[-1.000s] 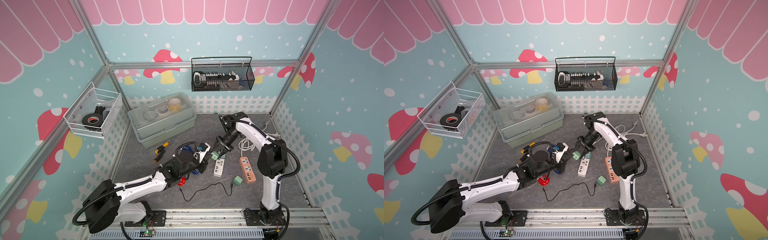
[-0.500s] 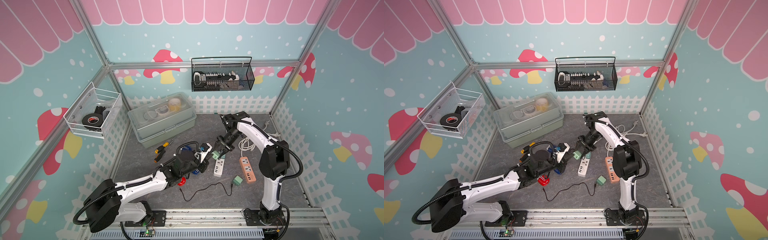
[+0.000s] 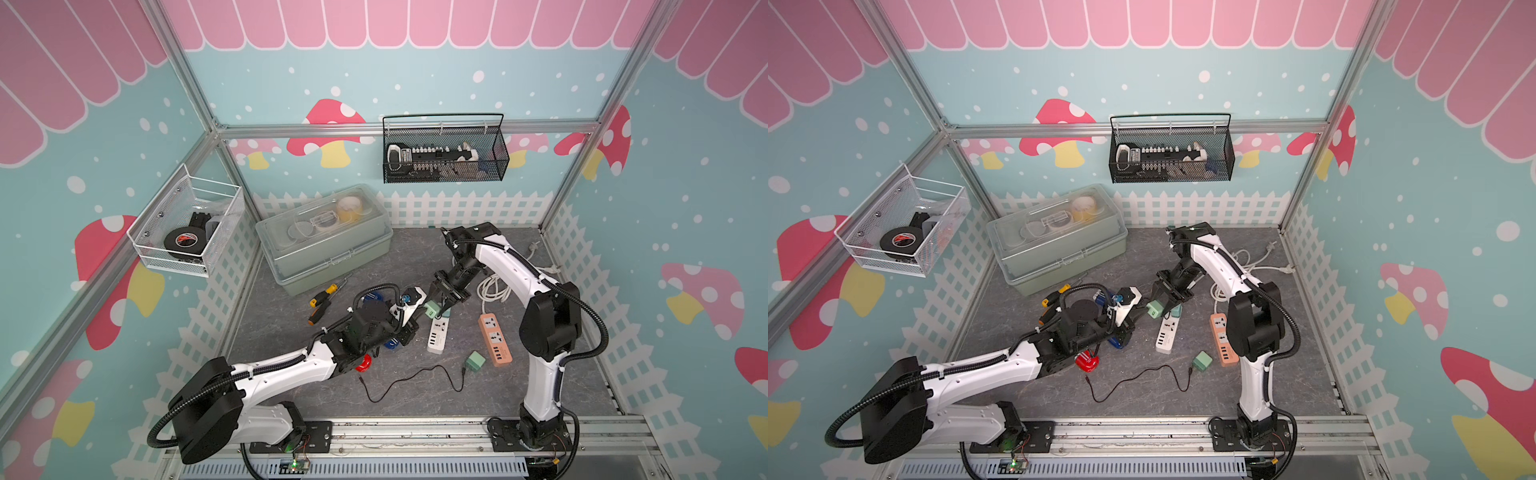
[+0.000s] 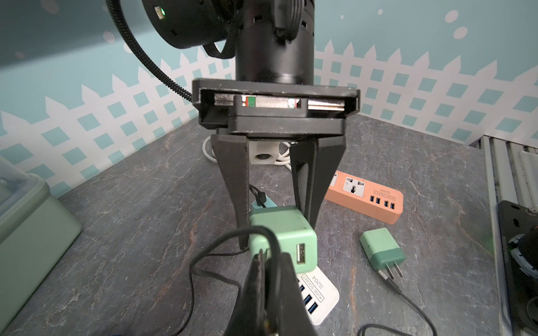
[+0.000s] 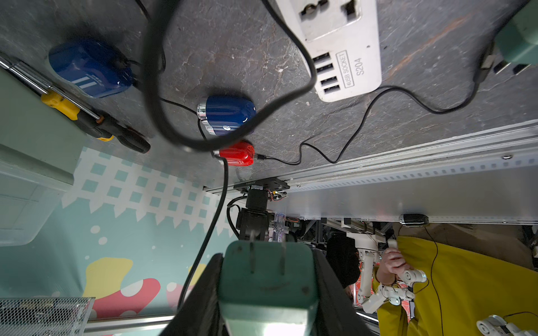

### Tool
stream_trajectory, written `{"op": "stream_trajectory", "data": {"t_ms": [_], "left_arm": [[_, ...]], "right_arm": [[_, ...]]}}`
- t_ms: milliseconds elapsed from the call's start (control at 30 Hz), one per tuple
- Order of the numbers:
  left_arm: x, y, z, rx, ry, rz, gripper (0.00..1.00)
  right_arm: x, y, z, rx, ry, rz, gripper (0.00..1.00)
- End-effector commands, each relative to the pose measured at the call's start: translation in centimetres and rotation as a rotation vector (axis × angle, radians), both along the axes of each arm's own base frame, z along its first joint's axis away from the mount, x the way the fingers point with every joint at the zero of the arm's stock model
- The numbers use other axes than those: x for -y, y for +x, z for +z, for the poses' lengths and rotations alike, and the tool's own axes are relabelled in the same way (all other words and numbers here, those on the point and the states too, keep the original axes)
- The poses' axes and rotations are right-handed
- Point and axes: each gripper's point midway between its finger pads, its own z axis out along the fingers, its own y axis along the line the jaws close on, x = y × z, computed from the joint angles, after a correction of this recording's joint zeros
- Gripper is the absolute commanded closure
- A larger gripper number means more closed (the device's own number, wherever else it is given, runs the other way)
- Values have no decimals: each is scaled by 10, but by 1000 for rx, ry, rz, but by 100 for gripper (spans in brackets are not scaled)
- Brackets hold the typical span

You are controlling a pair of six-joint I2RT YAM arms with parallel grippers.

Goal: Charge the electric shaver
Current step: Insert the charging cable into the plug.

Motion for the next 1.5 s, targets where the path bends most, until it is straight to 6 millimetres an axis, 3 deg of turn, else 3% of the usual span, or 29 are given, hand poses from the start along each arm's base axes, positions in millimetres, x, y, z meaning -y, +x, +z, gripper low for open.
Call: {"op": "stream_trajectory", "data": {"t_ms": [0,233,267,500,1000,1233,1467], "left_arm": [[5,0,-13,-1,57,-20,100],[10,3,-11,-6,70,-28,100],[10,4,-10,-3,72,-26,100],[11,1,-12,-23,50,-27,100],[18,7,-21,-77,-17,-34,100],[22,3,-18,-104,-18,-62,100],[5,3,-11,-90,-18,-4,72]], "right_arm": [[-6,-20,33,-25,66,-9,100],[-1,-22,30,-35,30,-22,100],[0,-24,38,-12,41,-26,100],[-19,-3,52,34,140,-89,100],[-10,-37,62,21,134,-44,100],[-12,-33,62,29,140,-42,100],[-9,-27,61,39,123,-60,100]]}}
